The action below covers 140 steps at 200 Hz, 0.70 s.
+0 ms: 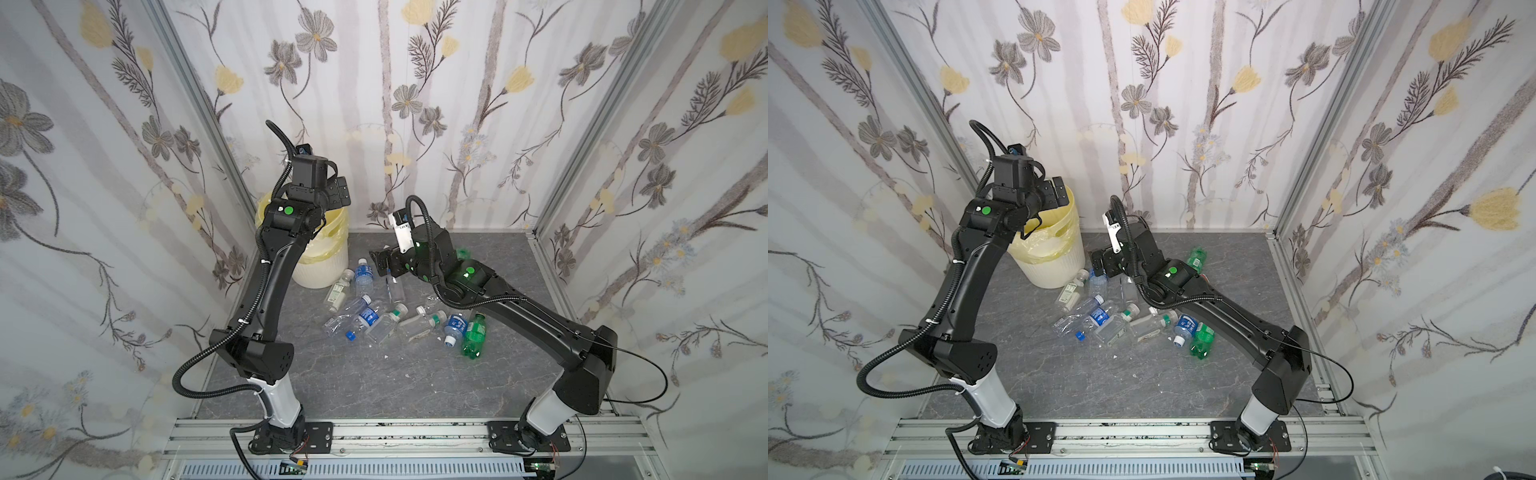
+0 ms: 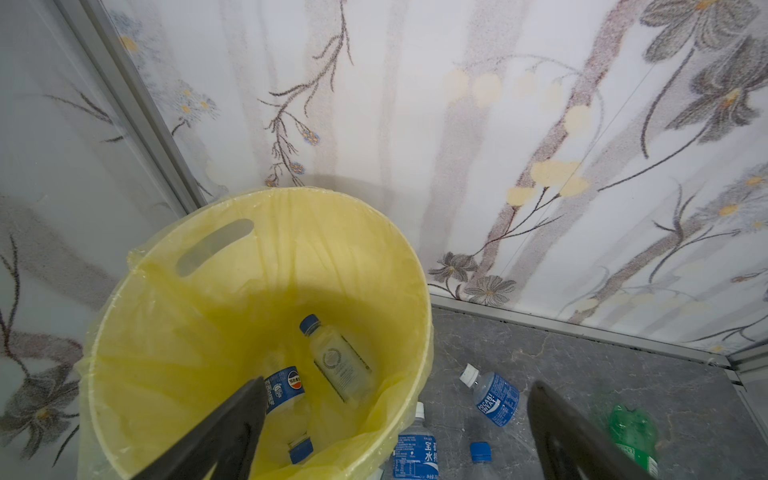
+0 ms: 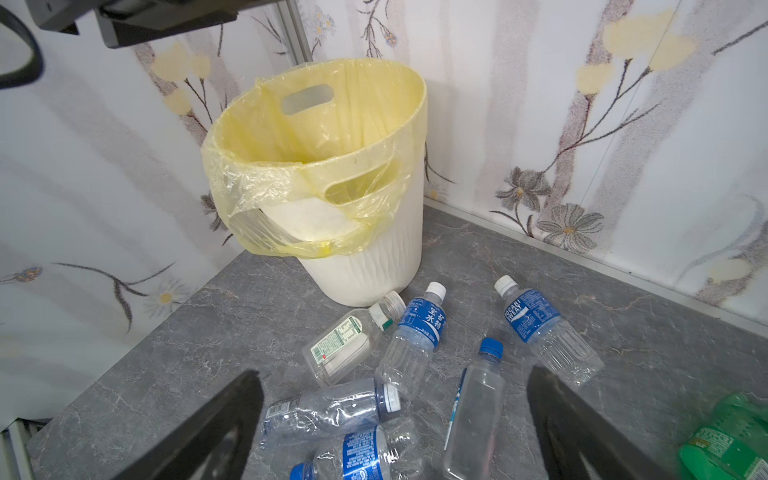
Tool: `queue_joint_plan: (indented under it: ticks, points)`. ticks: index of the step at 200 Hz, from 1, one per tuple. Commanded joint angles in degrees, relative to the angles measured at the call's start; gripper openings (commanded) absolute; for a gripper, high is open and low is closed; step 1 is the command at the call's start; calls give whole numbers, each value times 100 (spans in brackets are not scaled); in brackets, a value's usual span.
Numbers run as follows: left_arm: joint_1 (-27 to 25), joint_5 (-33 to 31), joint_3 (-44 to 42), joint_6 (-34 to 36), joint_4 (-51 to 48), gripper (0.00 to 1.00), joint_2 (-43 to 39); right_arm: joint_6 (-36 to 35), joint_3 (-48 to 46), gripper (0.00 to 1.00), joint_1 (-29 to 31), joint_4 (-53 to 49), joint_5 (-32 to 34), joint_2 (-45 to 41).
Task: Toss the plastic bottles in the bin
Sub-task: 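Swing both empty grippers from the bin back toward the bottle pile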
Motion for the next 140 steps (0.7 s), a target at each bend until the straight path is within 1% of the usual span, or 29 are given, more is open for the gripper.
queue_joint_plan:
  ticks: [1, 27, 32, 71, 75, 96, 140]
  points:
    - [-190, 160, -57, -128, 105, 100, -101, 229, -270, 100, -84, 265, 261, -198]
    - [-477, 173, -150, -108, 126, 100, -157, 485, -703, 100, -163, 366, 509, -498]
    - [-542, 186, -183, -108, 142, 100, -162, 539, -826, 100, -363, 395, 580, -562]
    - [-1090, 95, -329, -57, 217, 100, -63, 931, -1652, 100, -616, 582, 1192, -1070]
    - [-1156, 84, -340, -58, 226, 100, -59, 965, -1750, 100, -644, 587, 1258, -1277]
    - [-1437, -1, -451, -97, 276, 100, -7, 1152, -2184, 100, -753, 591, 1498, -1580]
    - [-2054, -355, -745, -41, 397, 100, 132, 1451, -3272, 100, -1067, 349, 1719, -2328]
